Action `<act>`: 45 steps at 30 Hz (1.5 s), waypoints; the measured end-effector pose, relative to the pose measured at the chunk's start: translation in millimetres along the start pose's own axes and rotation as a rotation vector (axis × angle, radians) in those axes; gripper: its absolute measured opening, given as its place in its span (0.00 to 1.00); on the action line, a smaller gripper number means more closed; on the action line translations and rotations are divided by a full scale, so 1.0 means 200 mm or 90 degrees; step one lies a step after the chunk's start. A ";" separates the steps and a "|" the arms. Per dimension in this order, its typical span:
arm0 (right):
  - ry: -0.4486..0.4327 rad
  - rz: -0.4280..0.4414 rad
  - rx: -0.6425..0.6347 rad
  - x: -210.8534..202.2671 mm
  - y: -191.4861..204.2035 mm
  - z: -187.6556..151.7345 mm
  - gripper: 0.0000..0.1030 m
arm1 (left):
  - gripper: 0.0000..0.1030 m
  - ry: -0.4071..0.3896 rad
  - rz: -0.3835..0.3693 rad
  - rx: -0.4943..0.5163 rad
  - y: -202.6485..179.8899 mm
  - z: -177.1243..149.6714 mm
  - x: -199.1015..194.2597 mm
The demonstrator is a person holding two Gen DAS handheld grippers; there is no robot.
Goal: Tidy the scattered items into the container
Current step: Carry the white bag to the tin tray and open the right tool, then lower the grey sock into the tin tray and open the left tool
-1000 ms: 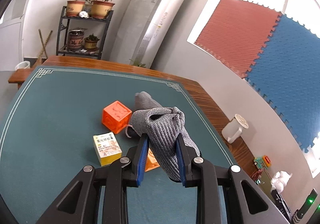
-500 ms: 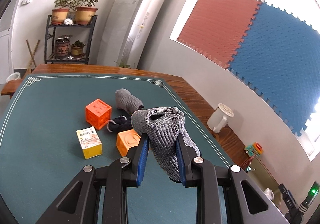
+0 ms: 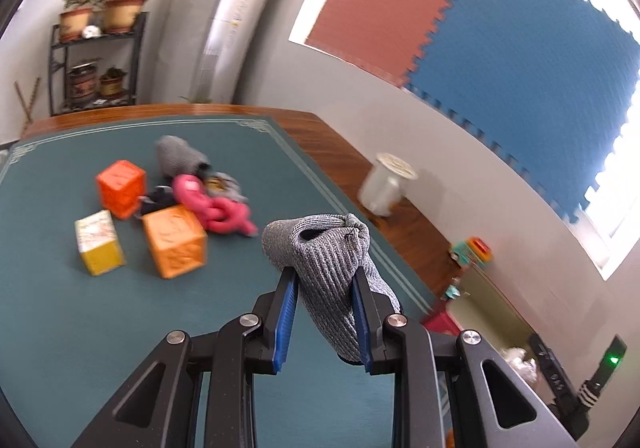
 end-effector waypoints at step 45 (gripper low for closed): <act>-0.010 0.076 -0.037 0.03 0.15 0.02 0.83 | 0.77 0.022 -0.029 0.104 -0.50 -0.06 0.18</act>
Point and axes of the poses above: each gripper's, at about its wrist camera, not at the fingertips, and x roughly the way its jaws point, y to its left, z to its top, the point moved 4 cm from there along x, roughly the way its jaws point, and after that the axes turned 14 degrees about z, right-handed, at the moved point
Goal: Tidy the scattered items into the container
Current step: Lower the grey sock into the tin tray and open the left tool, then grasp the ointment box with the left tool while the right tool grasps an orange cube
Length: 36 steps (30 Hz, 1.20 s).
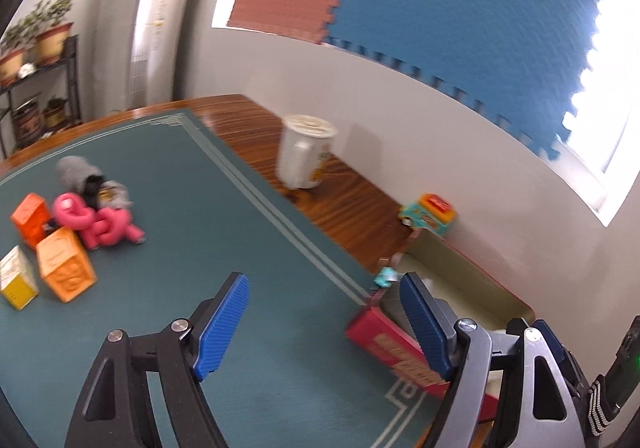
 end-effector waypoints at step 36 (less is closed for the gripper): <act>0.205 0.234 -0.139 0.72 1.11 -0.35 0.84 | 0.77 0.070 0.434 -0.251 1.56 -0.17 0.26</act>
Point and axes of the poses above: each gripper's, at about its wrist camera, not at the fingertips, and x roughly the way its jaws point, y to its left, z to its top, the point moved 4 cm from there along x, roughly the way its jaws point, and after that the axes turned 14 degrees about z, right-handed, at the moved point
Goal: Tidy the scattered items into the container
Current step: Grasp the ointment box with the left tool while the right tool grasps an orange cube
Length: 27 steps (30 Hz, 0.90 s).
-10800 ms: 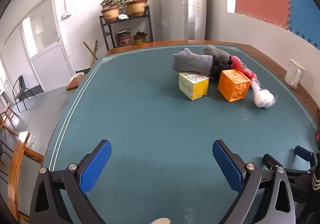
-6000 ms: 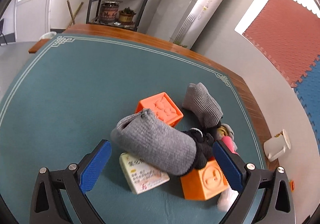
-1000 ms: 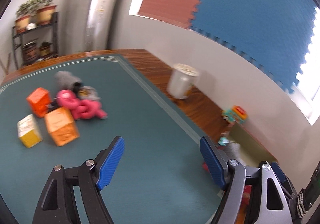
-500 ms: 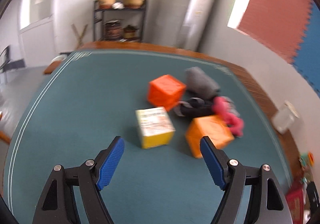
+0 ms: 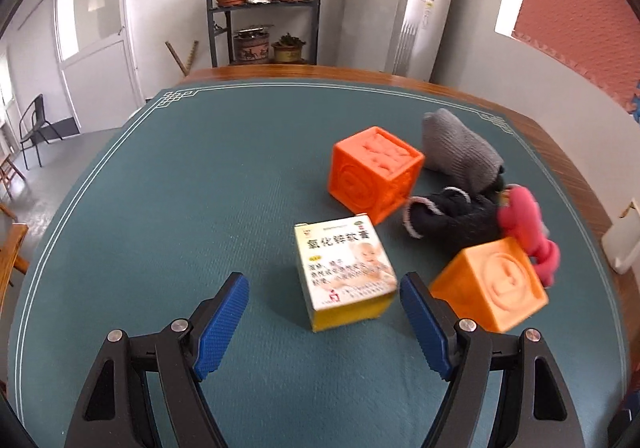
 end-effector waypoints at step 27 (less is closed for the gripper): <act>0.034 -0.012 -0.046 0.09 0.06 -0.07 0.84 | 0.45 -0.055 0.008 0.021 0.00 0.00 0.03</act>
Point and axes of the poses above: each gripper's, at about its wrist camera, not at the fingertips, and x roughly the way its jaws point, y to its left, z to its top, the point moved 4 cm from there along x, roughly the way its jaws point, and after that the axes turned 14 degrees about z, right-handed, at the moved point
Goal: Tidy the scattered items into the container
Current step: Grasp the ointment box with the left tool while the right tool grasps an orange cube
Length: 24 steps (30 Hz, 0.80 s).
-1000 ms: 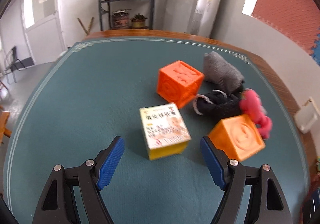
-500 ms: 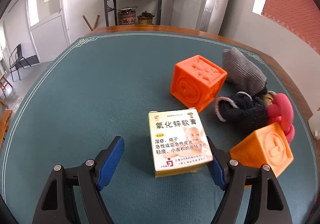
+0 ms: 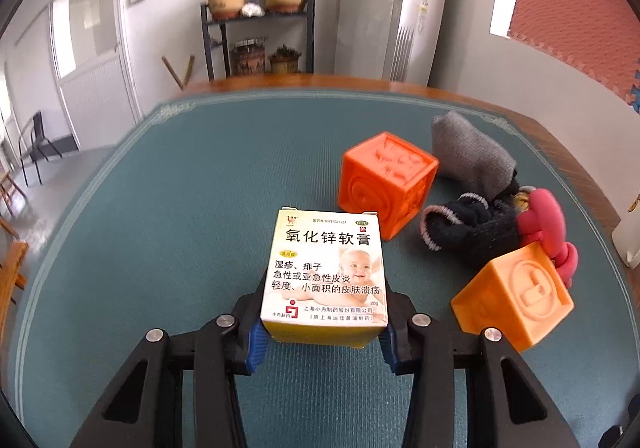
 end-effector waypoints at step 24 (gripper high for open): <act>0.101 0.112 -0.022 0.25 0.18 0.16 0.84 | 0.45 -0.034 0.002 -0.019 0.08 0.07 -0.11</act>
Point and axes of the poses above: each gripper's, at about its wrist camera, not at the fingertips, and x roughly the way its jaws point, y to its left, z to its top, the point moved 4 cm from there along x, roughly the way its jaws point, and after that the axes turned 14 degrees about z, right-handed, at the moved point
